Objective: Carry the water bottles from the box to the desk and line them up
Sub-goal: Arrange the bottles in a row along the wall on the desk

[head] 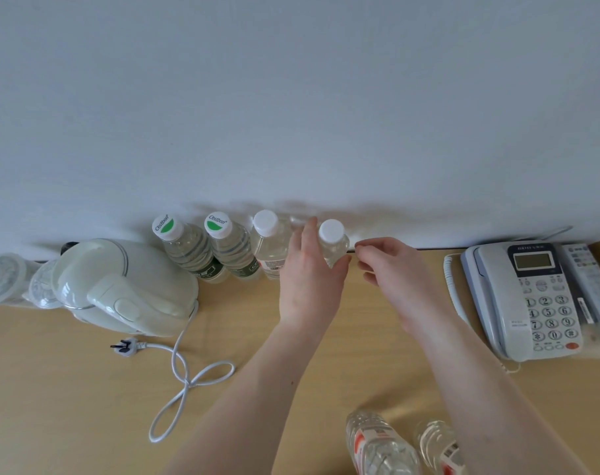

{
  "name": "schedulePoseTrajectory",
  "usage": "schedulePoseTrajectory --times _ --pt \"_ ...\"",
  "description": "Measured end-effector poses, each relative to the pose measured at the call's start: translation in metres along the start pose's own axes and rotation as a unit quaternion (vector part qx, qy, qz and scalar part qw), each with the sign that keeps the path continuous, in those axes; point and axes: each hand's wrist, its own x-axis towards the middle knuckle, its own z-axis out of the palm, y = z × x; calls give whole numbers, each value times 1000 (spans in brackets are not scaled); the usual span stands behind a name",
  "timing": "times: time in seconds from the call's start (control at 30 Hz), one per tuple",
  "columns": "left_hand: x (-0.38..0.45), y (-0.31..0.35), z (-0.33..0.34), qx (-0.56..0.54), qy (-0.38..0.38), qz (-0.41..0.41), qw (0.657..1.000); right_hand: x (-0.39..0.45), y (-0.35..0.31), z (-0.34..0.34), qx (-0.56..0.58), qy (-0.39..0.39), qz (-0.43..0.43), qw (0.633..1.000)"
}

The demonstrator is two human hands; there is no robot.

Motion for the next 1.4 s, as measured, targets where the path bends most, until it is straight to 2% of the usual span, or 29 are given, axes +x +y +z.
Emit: schedulePoseTrajectory --times 0.23,0.47,0.93,1.2,1.4 --pt "-8 1 2 29 -17 21 999 -4 1 -5 -8 2 9 1000" --pt "-18 -1 -8 53 17 71 996 -12 3 -6 -13 -4 14 1000" --pt "-54 -28 -36 19 38 109 993 -42 14 -8 -18 13 19 1000" --pt "-69 -45 -42 -20 -40 68 997 -63 30 -6 -14 9 19 1000" --pt "-78 -45 -47 -56 -62 54 995 -78 43 -7 -15 23 16 1000"
